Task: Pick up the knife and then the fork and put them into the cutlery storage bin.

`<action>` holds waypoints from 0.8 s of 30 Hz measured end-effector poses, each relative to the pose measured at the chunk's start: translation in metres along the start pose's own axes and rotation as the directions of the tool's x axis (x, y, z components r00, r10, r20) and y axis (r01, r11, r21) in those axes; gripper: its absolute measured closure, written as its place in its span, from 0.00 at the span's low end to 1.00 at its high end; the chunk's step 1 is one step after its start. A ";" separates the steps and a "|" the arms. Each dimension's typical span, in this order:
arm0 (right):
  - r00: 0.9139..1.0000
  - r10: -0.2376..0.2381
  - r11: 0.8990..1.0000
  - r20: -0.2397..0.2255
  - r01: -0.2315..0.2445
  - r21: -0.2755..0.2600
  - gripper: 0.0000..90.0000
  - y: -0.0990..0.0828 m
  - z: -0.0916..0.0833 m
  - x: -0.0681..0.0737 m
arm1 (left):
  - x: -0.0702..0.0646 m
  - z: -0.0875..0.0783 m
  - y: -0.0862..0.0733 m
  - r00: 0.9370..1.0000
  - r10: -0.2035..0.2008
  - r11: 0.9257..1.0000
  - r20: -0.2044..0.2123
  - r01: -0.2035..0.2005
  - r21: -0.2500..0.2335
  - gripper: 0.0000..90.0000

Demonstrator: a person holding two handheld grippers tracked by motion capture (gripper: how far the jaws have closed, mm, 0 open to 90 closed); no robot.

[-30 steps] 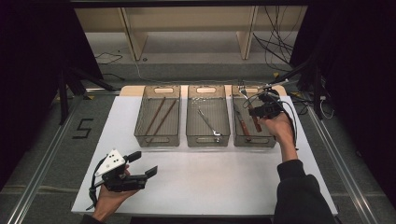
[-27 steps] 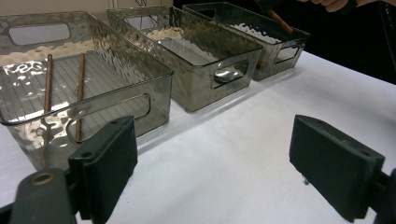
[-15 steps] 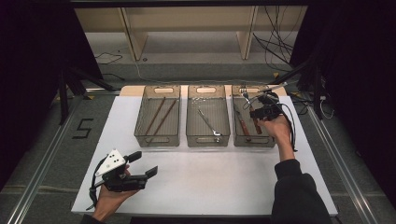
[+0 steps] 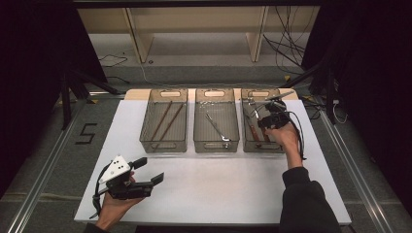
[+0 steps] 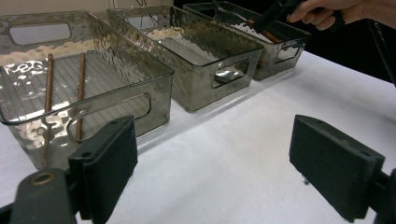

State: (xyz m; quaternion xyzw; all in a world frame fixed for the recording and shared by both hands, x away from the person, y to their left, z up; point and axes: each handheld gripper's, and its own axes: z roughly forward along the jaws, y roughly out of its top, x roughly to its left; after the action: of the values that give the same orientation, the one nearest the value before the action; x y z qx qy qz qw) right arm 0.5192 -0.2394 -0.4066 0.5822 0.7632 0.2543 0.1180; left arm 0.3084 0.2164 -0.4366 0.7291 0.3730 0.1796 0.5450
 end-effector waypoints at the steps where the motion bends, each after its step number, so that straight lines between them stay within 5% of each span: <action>1: 1.000 0.005 1.000 -0.007 -0.005 -0.002 0.75 0.000 0.000 0.000 | 0.000 0.000 0.000 1.000 0.000 1.000 0.000 0.000 0.000 0.16; 13: 0.996 -0.025 0.998 -0.081 0.021 -0.057 0.59 -0.001 -0.015 0.007 | 0.000 0.000 0.000 1.000 0.000 1.000 0.000 0.000 0.001 0.16; 24: 0.974 -0.100 0.973 -0.202 0.054 -0.224 0.39 -0.027 -0.044 0.030 | -0.001 0.001 0.000 1.000 0.000 1.000 0.002 0.000 0.007 0.16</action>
State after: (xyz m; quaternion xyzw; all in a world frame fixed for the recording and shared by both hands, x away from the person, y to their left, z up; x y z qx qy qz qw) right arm 0.4670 -0.2270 -0.3808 0.5052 0.7611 0.3919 0.1088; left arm 0.3087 0.2153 -0.4367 0.7312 0.3731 0.1778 0.5427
